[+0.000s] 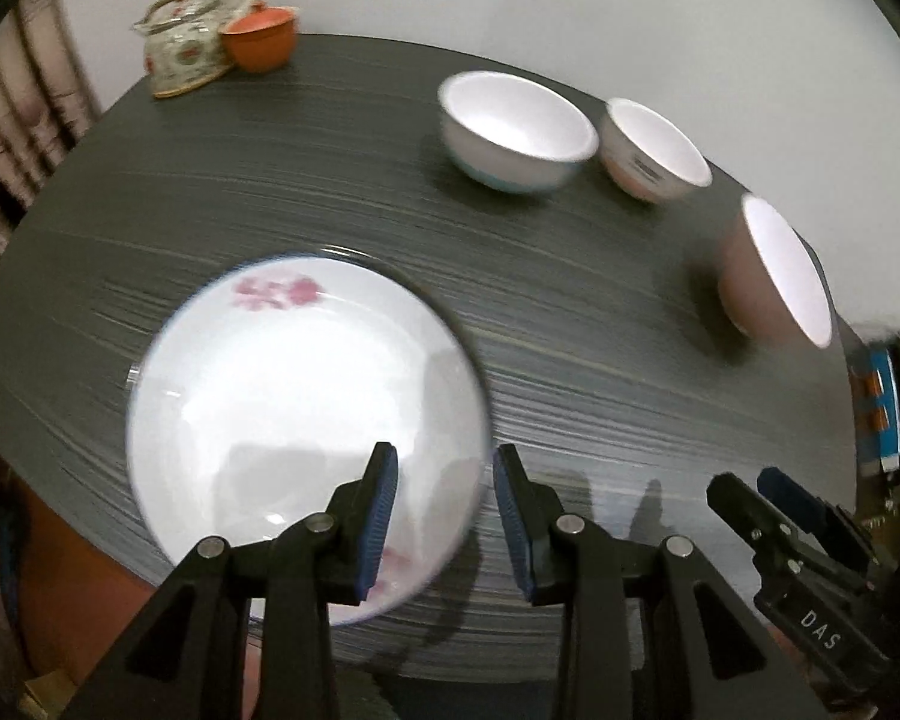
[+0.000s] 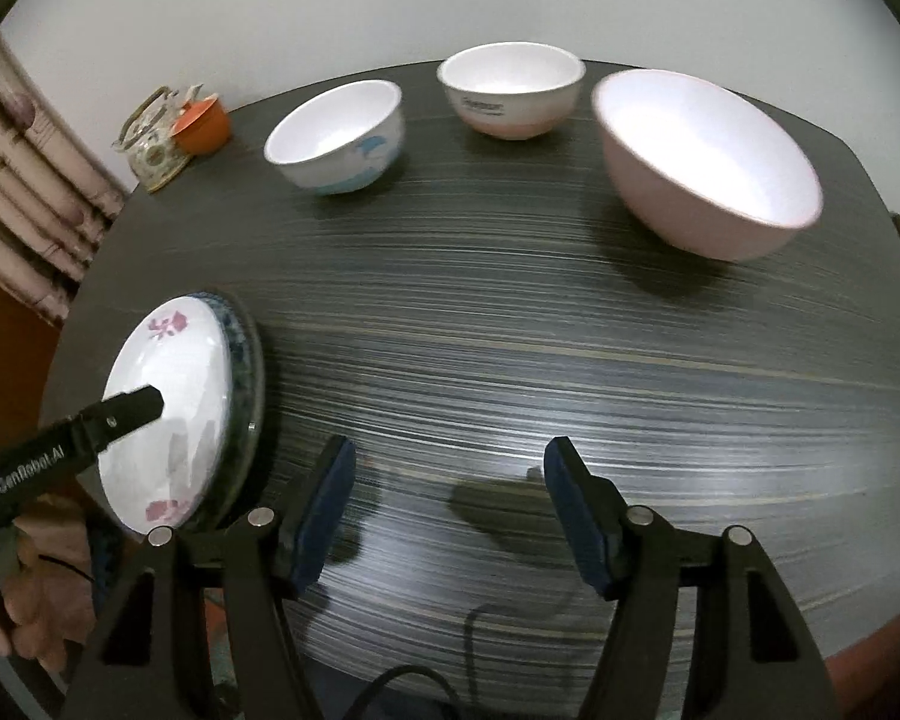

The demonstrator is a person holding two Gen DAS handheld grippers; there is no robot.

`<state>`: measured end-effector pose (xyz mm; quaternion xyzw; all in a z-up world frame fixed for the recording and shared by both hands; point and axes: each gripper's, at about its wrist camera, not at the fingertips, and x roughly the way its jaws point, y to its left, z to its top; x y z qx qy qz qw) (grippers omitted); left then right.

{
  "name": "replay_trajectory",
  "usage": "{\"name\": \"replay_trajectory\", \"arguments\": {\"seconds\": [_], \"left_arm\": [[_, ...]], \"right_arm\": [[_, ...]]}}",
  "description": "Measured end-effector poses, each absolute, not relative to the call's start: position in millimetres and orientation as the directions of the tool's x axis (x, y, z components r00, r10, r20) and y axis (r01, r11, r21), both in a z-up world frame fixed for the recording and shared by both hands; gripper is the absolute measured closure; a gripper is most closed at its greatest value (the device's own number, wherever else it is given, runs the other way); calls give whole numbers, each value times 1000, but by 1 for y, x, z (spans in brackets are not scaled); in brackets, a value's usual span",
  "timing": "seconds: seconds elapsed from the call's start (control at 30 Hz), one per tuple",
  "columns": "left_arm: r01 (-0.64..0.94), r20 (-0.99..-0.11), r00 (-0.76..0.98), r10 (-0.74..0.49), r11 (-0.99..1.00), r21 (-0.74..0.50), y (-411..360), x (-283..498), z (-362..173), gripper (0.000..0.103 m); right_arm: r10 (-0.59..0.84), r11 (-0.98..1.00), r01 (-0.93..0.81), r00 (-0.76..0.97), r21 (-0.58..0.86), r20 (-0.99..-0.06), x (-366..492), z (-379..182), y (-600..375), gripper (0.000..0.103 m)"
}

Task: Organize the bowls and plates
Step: 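Move both tools toward the large pink-rimmed white bowl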

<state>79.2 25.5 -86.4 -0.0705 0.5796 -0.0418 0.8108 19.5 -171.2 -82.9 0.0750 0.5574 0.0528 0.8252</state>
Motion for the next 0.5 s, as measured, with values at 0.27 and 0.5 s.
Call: {"name": "replay_trajectory", "arguments": {"seconds": [0.27, 0.5], "left_arm": [[80, -944, 284, -169, 985, -152, -23, 75, -92, 69], [135, -944, 278, -178, 980, -145, -52, 91, -91, 54]], "right_arm": [[158, 979, 62, 386, 196, -909, 6, -82, -206, 39], [153, 968, 128, 381, 216, -912, -1, -87, -236, 39]]}}
